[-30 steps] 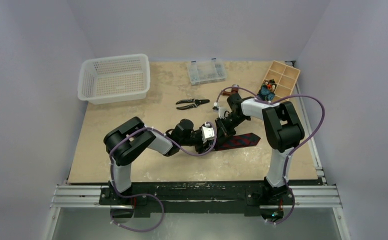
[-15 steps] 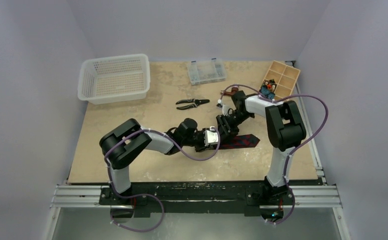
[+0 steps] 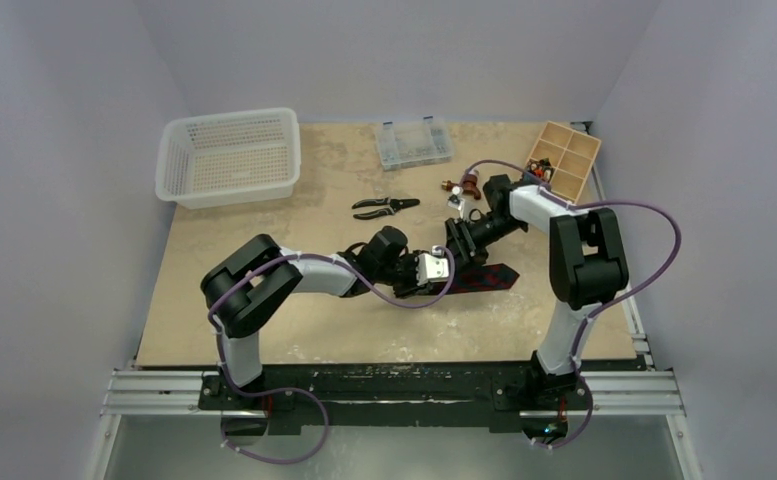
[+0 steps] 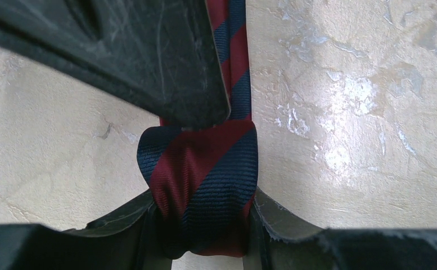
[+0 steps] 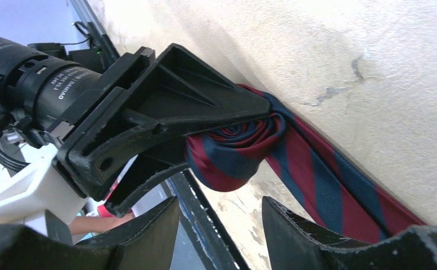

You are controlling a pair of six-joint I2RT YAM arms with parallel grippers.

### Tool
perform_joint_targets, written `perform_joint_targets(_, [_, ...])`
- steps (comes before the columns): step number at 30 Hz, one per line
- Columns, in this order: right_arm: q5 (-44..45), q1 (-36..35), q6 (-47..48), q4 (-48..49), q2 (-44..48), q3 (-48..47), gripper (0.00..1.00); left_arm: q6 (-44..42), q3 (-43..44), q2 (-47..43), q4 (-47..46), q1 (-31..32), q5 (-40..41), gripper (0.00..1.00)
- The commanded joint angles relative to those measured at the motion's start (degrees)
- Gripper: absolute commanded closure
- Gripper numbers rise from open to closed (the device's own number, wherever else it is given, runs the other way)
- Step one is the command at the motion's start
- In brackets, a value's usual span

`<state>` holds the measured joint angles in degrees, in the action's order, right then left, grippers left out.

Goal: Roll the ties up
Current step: Roll the tie at the center of the board.

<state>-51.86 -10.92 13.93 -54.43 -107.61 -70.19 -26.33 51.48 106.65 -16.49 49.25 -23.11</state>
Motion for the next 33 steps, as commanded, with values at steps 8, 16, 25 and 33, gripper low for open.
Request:
perform_joint_targets(8, [-5.02, -2.18, -1.71, 2.38, -5.76, -3.89, 0.58, -3.12, 0.41, 4.34, 14.80, 0.15, 5.58, 0.82])
perform_joint_targets(16, [2.47, -0.69, 1.82, 0.78, -7.30, -2.37, 1.00, -0.45, 0.81, 2.83, 13.12, -0.18, 1.67, 0.61])
perform_joint_targets(25, [15.91, -0.68, 0.19, 6.46, -5.11, 0.13, 1.00, 6.95, -0.66, 0.46, -2.02, -1.02, -7.88, 0.41])
perform_joint_targets(33, [20.36, -0.77, -3.05, 10.79, -6.63, -1.43, 1.00, 11.72, 4.40, 6.04, -8.65, -0.91, -8.59, 0.40])
